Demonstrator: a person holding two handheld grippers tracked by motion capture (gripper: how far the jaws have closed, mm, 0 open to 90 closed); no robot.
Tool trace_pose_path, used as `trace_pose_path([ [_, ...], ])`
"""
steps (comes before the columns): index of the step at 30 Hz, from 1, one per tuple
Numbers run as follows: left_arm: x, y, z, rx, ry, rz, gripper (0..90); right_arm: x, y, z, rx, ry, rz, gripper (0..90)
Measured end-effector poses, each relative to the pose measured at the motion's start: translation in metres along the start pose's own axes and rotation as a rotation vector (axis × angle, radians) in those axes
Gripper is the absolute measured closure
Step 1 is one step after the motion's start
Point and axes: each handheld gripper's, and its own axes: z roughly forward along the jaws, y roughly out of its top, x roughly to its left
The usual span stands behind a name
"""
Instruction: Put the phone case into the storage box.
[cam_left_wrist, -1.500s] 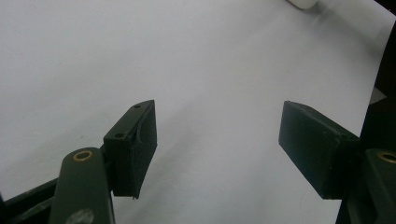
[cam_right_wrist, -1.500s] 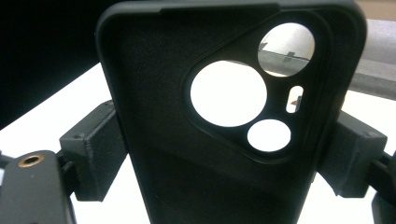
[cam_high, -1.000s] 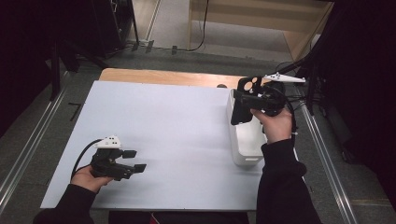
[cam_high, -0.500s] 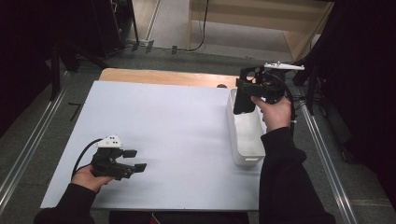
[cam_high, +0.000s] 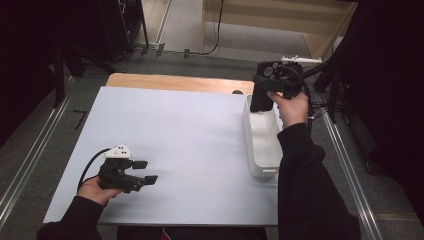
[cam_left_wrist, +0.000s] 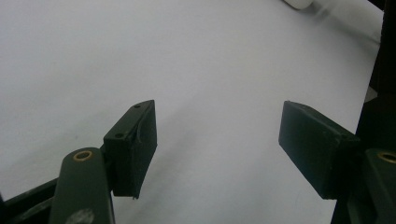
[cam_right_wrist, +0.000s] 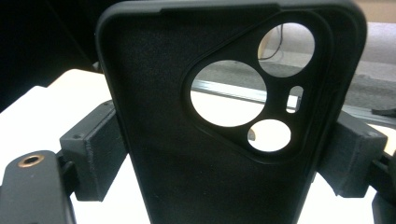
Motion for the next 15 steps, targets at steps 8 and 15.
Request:
trace_pose_path([
  [8,0.000,0.000,0.000,0.005,-0.005,0.004,27.6,-0.008,0.008,0.014,0.004,-0.023,0.025,12.0],
  [15,0.001,0.000,0.000,0.001,-0.002,0.004,27.6,-0.014,0.013,0.023,0.006,-0.052,0.030,12.0],
])
